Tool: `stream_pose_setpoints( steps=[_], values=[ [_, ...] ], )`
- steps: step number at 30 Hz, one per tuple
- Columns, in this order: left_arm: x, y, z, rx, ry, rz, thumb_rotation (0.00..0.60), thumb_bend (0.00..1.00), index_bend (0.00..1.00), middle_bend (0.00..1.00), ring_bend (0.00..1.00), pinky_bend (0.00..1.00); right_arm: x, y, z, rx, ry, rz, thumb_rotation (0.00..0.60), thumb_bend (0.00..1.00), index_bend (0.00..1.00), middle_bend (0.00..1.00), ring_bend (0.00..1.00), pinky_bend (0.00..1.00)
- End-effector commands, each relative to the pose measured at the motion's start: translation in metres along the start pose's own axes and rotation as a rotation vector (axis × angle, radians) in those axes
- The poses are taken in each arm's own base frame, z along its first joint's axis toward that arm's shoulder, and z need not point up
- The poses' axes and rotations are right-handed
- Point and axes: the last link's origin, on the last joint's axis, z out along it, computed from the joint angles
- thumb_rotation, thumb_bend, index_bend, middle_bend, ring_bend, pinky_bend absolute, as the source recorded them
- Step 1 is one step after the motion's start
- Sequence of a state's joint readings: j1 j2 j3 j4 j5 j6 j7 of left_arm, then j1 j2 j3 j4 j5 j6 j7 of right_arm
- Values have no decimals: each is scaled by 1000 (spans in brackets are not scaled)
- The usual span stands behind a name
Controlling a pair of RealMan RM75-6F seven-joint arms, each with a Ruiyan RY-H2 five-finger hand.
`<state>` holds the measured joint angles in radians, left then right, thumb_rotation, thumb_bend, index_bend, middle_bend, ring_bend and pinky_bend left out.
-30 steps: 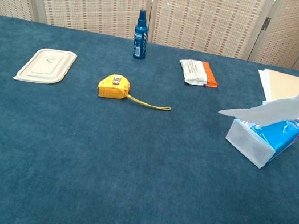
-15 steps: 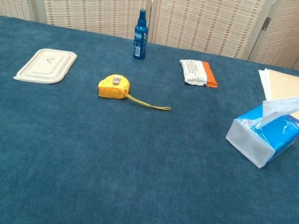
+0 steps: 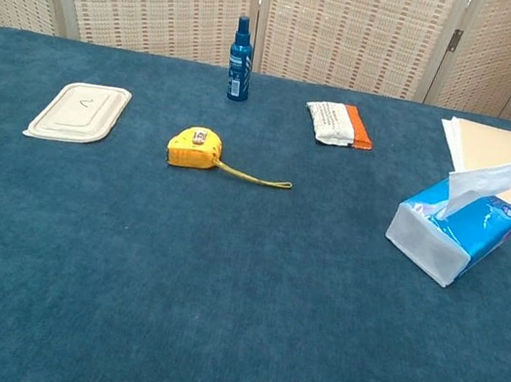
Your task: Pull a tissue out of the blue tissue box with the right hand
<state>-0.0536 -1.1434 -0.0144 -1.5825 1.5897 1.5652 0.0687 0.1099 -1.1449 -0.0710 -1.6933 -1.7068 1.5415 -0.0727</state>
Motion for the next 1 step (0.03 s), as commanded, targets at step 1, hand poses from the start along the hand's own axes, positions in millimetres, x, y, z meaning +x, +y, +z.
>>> stream_pose_setpoints(
  steps=[1],
  values=[
    [0,0,0,-1,-1,0,600,236,0,0,0,144,0,1,1,-3,-3,-1,600,145,0,0,0,0]
  ],
)
